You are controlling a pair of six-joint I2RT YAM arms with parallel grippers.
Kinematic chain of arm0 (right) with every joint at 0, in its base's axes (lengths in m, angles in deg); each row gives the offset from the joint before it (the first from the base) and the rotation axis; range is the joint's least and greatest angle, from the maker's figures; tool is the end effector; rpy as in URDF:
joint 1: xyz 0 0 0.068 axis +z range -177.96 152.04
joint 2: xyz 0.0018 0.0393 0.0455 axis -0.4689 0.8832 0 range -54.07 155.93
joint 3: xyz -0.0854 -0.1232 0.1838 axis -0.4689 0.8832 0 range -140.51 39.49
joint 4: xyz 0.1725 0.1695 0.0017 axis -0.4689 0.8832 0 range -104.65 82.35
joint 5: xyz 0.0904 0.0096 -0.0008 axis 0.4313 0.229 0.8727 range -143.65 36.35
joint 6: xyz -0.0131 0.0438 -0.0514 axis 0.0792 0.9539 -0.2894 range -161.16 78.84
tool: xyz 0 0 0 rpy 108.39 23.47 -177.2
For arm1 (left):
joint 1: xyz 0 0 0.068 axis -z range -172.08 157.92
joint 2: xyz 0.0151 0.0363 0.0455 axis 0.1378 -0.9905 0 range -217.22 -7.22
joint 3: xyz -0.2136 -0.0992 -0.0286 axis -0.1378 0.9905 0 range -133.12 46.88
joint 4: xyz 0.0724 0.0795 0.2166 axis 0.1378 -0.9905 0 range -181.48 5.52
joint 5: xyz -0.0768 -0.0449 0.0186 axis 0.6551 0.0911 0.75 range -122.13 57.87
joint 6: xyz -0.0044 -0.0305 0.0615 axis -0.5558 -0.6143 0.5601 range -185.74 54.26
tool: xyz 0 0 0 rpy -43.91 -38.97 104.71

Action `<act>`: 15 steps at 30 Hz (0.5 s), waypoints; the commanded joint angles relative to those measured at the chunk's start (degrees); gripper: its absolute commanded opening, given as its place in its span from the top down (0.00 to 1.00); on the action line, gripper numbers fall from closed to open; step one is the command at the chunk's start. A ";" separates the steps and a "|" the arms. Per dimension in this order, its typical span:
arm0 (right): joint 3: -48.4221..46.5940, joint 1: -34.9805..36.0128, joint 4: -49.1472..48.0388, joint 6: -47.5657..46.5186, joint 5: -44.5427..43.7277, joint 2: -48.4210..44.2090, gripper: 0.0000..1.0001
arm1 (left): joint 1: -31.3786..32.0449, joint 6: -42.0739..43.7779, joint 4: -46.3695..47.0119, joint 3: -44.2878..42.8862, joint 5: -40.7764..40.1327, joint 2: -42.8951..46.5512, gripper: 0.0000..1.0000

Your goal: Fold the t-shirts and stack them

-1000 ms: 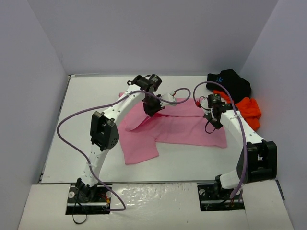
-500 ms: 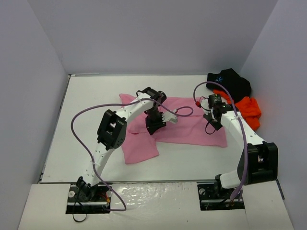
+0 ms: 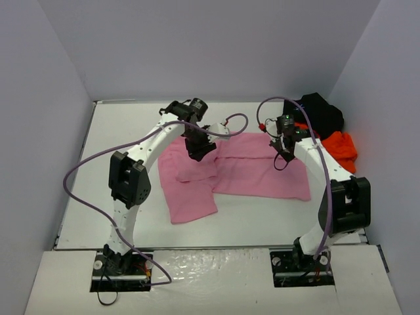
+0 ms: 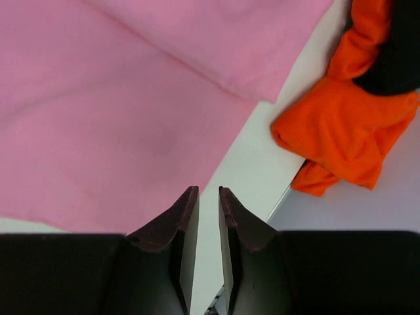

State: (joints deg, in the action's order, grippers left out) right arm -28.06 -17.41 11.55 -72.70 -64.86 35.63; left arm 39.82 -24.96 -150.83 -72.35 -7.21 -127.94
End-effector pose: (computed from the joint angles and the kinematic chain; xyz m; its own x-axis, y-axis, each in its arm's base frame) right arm 0.3306 0.0507 0.2156 -0.5985 -0.6336 -0.4904 -0.4292 0.7704 -0.4715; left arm 0.3342 -0.2357 0.2477 -0.1942 0.8185 -0.5407 0.9786 0.1997 -0.0490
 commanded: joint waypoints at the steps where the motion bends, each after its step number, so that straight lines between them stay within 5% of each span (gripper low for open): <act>1: -4.17 3.45 -2.60 2.65 -1.19 4.96 0.82 | -2.86 -1.37 1.30 -0.20 -1.31 -0.41 0.57; 7: -8.63 5.54 -3.86 3.99 -2.68 9.28 0.80 | -7.28 -2.17 3.59 -0.36 -3.37 -3.61 0.57; 15: -11.69 6.23 -4.69 4.37 -4.04 12.85 0.81 | -12.56 -3.12 4.39 -14.63 -6.05 -13.97 0.60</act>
State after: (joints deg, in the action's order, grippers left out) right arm -36.34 -11.63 8.57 -69.47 -65.96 47.28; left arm 29.65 -26.88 -147.89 -78.05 -11.38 -140.51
